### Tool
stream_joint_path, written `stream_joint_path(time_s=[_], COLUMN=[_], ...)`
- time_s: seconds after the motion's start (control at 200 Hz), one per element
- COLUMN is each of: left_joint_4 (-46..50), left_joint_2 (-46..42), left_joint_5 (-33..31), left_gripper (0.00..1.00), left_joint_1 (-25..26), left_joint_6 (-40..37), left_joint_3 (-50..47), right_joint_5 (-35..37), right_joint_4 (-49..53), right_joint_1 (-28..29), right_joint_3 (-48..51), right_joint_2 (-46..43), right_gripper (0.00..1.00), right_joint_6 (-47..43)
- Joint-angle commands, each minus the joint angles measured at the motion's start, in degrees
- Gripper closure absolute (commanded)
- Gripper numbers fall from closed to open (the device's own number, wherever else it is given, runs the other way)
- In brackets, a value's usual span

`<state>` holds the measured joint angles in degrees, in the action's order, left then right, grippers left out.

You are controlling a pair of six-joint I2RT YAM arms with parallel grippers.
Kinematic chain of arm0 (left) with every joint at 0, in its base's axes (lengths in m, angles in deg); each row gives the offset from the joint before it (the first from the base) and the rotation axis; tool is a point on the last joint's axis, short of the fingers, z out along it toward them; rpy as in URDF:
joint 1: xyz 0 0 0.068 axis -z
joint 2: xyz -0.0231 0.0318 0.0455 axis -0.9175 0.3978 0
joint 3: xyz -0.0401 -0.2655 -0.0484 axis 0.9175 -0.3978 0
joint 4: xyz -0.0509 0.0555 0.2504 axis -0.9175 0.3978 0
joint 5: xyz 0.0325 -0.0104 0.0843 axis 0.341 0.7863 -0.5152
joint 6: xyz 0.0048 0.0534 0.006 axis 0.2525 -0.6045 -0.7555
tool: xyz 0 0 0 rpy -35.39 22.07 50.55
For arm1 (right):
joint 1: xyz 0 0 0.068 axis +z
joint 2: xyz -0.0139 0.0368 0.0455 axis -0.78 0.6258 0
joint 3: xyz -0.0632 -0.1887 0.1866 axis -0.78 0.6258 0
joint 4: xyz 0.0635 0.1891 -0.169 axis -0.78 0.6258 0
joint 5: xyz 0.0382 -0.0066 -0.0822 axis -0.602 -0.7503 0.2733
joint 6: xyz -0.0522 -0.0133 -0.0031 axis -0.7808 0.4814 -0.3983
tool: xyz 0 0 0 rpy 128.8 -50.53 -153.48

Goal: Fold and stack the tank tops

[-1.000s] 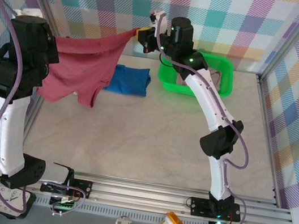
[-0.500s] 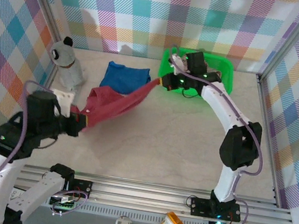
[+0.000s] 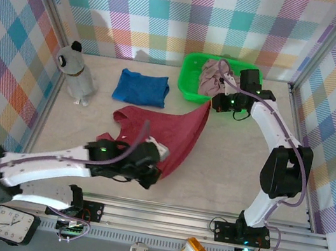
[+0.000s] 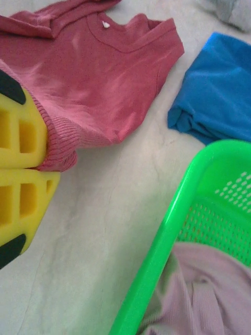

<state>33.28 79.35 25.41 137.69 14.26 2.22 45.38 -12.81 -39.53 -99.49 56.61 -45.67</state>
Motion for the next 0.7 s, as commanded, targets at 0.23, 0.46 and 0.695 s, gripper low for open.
stream_joint_path(time_s=[0.23,0.46,0.695], left_joint_4=[-10.6,-6.6,-3.9], left_joint_2=[27.0,43.4,52.3], left_joint_5=[9.8,21.9,32.5], left_gripper=[1.0,1.0,0.9], left_joint_1=[4.3,4.2,2.3], left_joint_6=[-6.7,-13.3,-16.0], left_joint_3=[17.0,29.8,37.2], right_joint_5=[6.0,11.6,15.6], right_joint_4=[3.7,4.5,1.9], right_joint_1=[-3.9,-4.6,-5.6], right_joint_3=[-1.2,-3.2,0.7], right_joint_2=[2.9,7.1,6.3], right_gripper=[1.0,1.0,1.0], right_joint_6=[-6.4,-8.9,-9.8])
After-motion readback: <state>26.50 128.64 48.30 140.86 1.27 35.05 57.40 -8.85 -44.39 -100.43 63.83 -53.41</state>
